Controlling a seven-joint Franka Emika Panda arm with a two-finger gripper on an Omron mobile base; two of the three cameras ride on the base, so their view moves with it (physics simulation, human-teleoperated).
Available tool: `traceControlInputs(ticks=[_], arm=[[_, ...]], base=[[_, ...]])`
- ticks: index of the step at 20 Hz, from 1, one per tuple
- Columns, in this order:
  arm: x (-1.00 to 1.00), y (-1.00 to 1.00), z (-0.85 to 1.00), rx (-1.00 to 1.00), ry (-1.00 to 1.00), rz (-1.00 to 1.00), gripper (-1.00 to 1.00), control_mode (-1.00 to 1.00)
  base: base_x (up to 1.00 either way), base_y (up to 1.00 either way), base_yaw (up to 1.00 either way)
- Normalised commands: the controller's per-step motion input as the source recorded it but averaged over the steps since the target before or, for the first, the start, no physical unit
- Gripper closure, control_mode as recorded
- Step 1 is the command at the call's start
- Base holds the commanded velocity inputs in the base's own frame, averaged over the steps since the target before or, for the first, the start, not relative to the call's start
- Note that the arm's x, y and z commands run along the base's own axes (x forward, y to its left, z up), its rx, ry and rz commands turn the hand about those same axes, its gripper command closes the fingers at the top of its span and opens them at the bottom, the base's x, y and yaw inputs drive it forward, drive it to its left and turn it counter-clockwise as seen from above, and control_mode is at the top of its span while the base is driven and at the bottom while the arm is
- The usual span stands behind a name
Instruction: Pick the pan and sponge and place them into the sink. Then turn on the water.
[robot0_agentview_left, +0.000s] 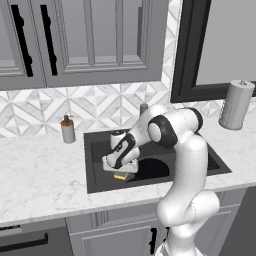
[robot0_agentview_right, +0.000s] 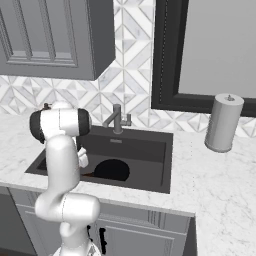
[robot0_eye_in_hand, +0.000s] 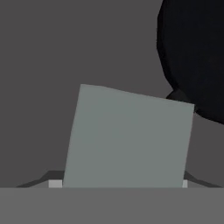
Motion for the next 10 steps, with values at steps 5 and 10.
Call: traceControlInputs(ticks=[5, 10], arm=[[0.34, 0.0, -0.28, -0.02, 0.0, 0.0, -1.0, -1.0], [0.17, 0.0, 0.0, 0.0, 0.0, 0.0, -1.0, -1.0]], base=[[0.0, 0.0, 0.0], [0.0, 0.0, 0.0]])
